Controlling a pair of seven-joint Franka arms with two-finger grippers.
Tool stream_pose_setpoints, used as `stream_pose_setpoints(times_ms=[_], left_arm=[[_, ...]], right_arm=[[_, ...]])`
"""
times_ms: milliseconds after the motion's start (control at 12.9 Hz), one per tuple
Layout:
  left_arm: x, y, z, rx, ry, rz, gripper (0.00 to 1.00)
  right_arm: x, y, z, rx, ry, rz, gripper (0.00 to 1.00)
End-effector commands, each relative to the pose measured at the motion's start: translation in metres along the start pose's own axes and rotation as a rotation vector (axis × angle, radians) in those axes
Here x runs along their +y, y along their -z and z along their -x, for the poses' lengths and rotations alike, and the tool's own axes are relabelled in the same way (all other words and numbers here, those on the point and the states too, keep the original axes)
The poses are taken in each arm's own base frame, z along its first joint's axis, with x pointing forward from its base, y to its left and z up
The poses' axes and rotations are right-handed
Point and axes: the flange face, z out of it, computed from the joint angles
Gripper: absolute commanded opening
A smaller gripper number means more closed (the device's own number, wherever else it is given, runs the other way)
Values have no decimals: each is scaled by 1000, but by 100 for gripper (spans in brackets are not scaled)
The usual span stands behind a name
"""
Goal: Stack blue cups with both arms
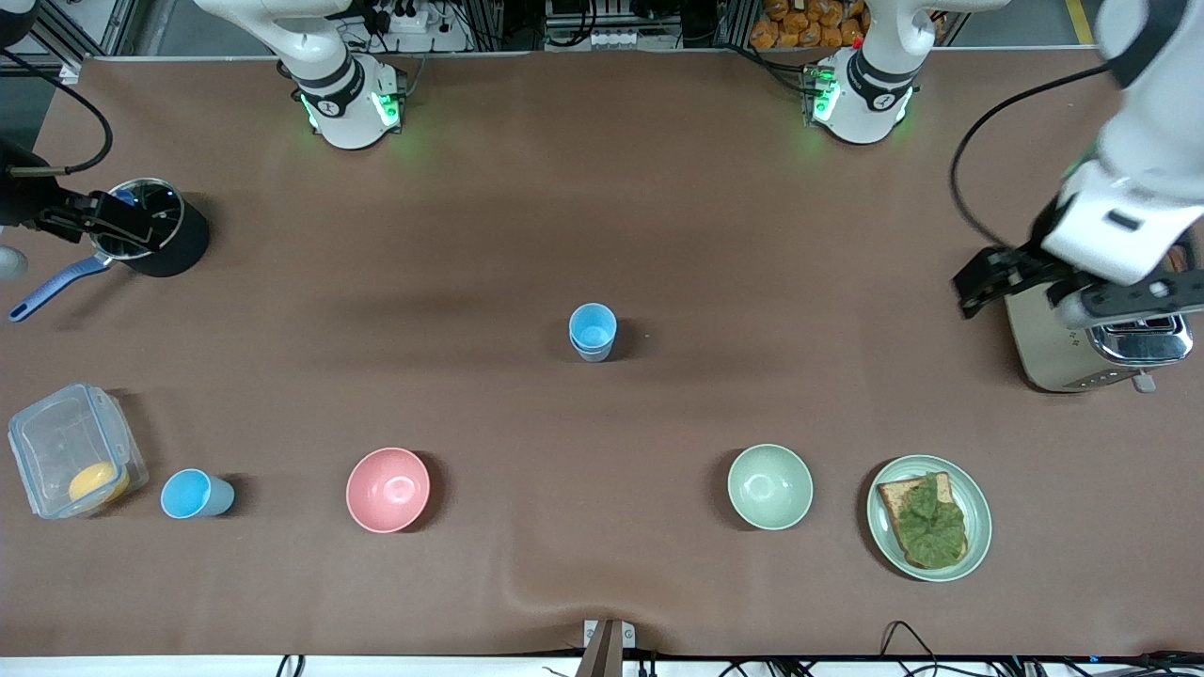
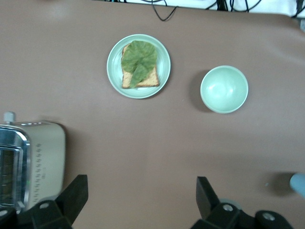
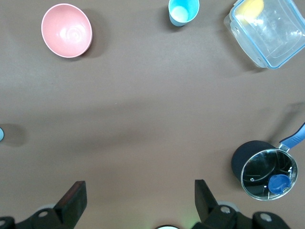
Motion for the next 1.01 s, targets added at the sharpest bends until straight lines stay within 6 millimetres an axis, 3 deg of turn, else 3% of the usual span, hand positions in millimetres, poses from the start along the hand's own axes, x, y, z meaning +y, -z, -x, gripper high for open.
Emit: stream_pose_setpoints(times_ms=[0,310,543,930], left_arm=[[-11,9,15,-32,-49,8,100],[-58,8,16,-68,-39,25,100],[-65,8,17,-72,-58,32,100],[-59,-2,10,-85,-51,35,100]], right_arm=[[1,3,0,-5,-5,12,100],[0,2,0,-11,-4,13,100],[0,2,1,-9,-4,13,100],[0,2,1,-11,-2,13,100]])
